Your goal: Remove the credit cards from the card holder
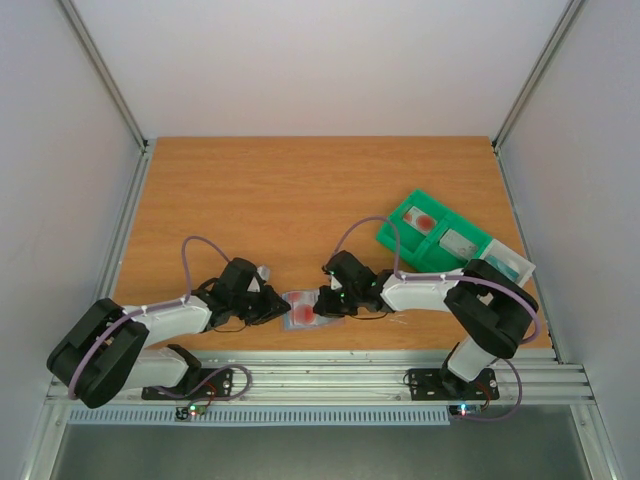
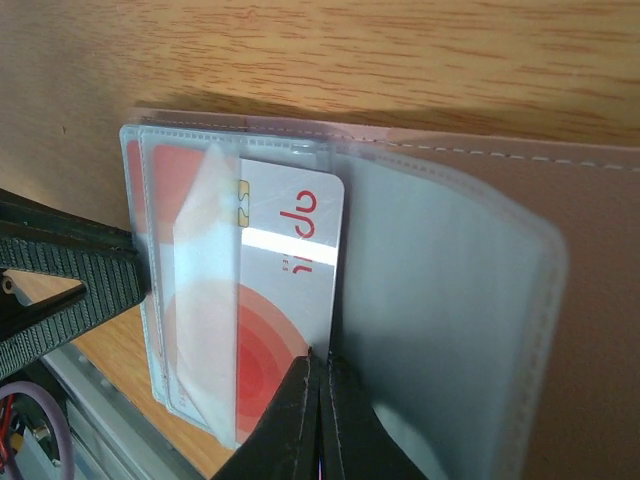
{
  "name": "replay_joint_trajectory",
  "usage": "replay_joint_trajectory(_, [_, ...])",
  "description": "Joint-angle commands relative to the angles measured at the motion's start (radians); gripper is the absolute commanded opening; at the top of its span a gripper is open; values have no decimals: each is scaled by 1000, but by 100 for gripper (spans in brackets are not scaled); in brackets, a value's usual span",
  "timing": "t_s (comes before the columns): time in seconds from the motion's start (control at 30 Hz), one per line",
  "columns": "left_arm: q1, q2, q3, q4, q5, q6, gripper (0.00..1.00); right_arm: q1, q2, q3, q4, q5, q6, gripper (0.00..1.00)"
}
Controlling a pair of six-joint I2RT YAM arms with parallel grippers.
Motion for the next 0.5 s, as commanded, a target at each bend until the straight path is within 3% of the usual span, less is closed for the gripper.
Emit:
replay_joint_trajectory(0.0, [-5,0,-9,-60,-62,25,16,-12,-28,-27,-10,21,-2,1])
replay_joint_trajectory(0.37, [-5,-16,-7,-96,-66,30,16,-17,-64,-39,-14,30,3,2])
replay_joint_trajectory(0.47, [-5,-20,-7,-95,-66,28,16,-19,-63,-45,8,16,14,11])
